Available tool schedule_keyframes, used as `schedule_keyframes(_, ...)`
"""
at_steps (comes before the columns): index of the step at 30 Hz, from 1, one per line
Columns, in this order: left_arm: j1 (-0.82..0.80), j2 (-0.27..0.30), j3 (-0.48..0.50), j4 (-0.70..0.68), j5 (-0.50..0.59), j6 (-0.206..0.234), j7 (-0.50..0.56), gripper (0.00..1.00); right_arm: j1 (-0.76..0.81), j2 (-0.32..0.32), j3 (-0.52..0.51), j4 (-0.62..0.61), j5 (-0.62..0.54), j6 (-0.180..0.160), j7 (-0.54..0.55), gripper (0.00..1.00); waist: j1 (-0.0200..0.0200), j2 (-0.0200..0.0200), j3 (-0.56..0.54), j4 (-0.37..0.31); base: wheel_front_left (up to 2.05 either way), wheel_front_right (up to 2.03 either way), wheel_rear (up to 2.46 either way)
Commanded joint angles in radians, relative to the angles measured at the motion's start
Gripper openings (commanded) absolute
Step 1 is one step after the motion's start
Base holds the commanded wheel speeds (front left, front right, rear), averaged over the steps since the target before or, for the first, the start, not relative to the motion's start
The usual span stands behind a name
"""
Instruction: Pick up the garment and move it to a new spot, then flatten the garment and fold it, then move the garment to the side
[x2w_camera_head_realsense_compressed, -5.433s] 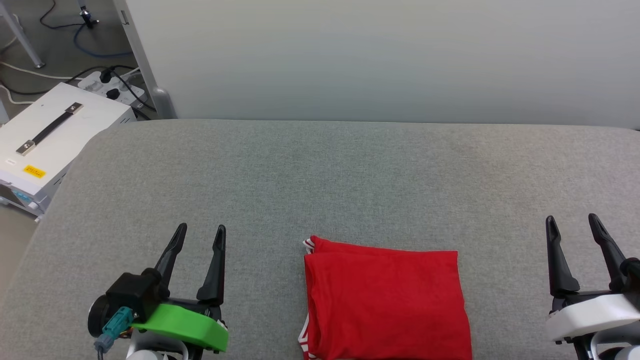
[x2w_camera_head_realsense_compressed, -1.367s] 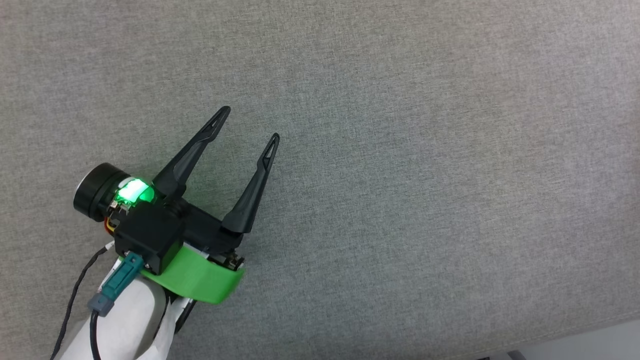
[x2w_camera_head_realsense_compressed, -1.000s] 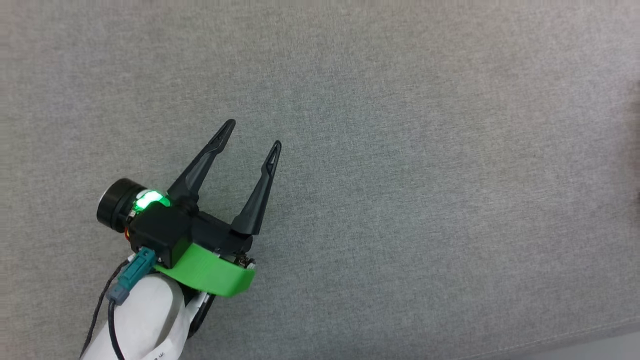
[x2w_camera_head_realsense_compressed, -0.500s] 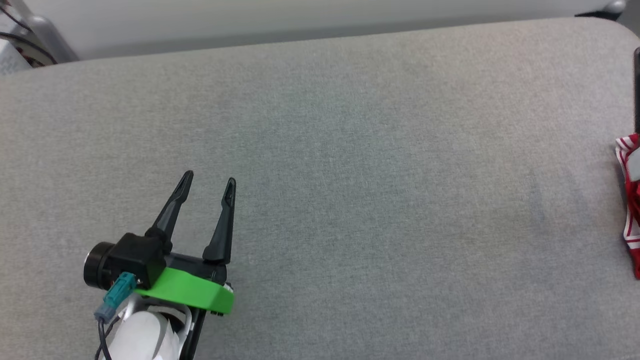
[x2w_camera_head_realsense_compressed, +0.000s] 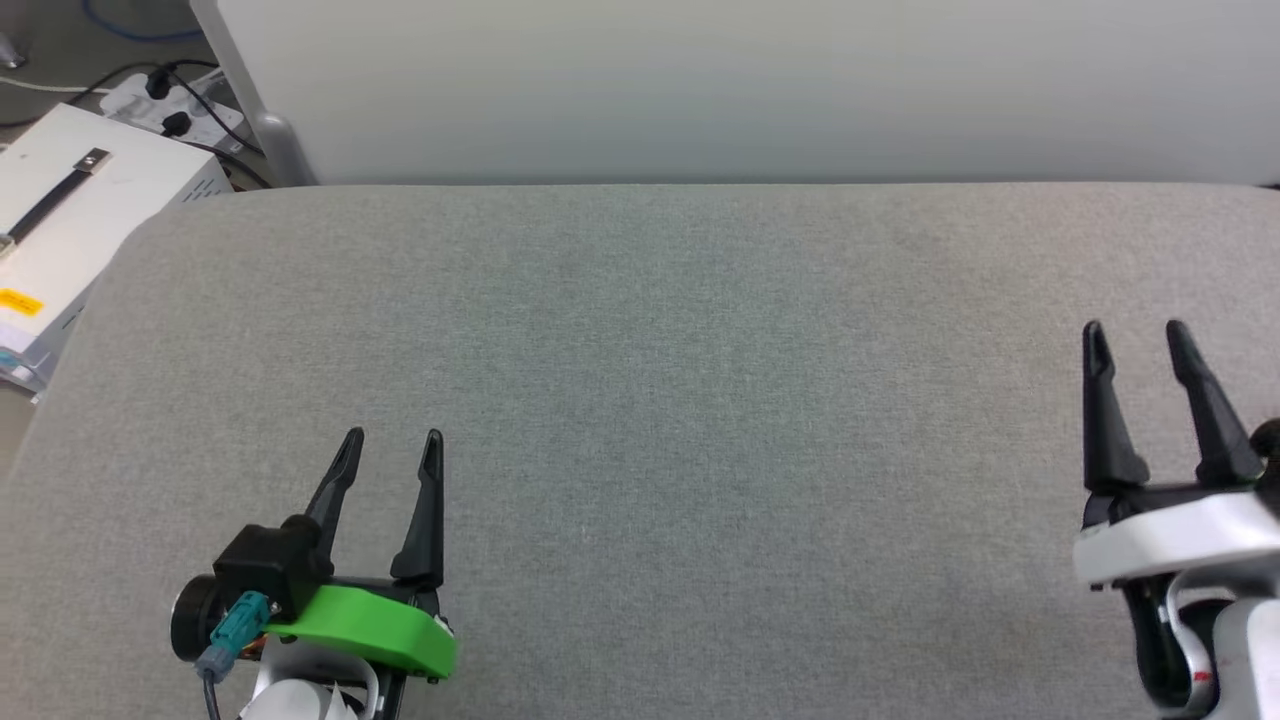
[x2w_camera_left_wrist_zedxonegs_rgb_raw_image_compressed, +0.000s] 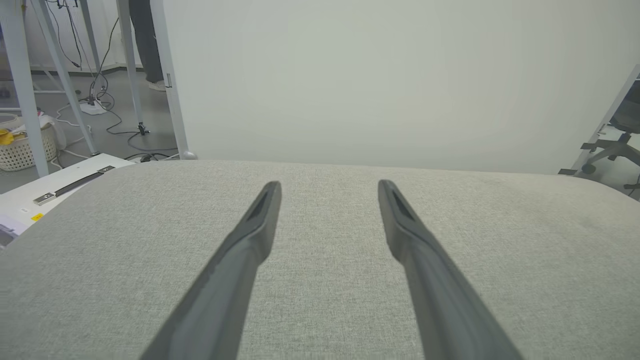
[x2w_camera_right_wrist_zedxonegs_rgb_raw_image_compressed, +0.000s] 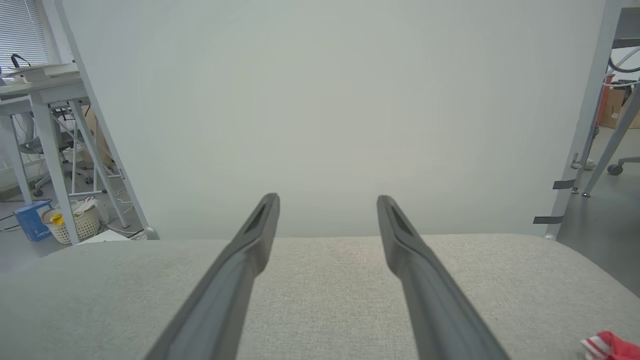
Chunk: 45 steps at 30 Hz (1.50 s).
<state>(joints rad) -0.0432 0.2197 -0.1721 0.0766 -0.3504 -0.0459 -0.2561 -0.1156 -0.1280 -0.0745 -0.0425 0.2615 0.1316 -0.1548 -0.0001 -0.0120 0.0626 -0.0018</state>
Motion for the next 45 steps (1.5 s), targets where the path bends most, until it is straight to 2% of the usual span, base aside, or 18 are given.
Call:
schedule_keyframes(1,0.018,-0.011,0.007,0.011,0.012,-0.009,-0.006,1.0,0.033,0.007,0.002,0.001,-0.002,-0.001,-0.017,1.0,0.0001,0.012,-0.031,0.029,0.0,0.0,0.0)
schedule_keyframes(10,0.047,-0.064,0.053,0.038,0.062,-0.044,-0.006,1.0,0.133,0.045,0.048,0.078,-0.021,-0.001,-0.075,1.0,0.0001,0.012,-0.054,0.038,0.0,0.0,0.0)
schedule_keyframes(17,0.056,-0.086,0.074,0.04,0.098,-0.067,-0.006,1.0,0.137,0.056,0.075,0.098,-0.042,-0.001,-0.094,1.0,0.0001,0.012,-0.055,0.036,0.0,0.0,0.0)
schedule_keyframes(40,0.052,-0.122,0.126,0.026,0.124,-0.084,-0.006,1.0,0.121,0.065,0.076,0.093,-0.054,-0.001,-0.105,1.0,0.0001,0.012,-0.039,0.027,0.0,0.0,0.0)
schedule_keyframes(41,0.043,-0.118,0.122,0.03,0.122,-0.082,0.0,0.0,0.131,0.062,0.075,0.095,-0.048,0.0,-0.096,0.0,0.0001,0.0,-0.038,0.027,0.0,0.0,0.0)
schedule_keyframes(45,0.042,-0.119,0.12,0.03,0.123,-0.081,0.003,0.0,0.131,0.061,0.075,0.095,-0.049,0.0,-0.094,0.0,0.0001,0.0001,-0.038,0.027,0.0,0.0,0.0)
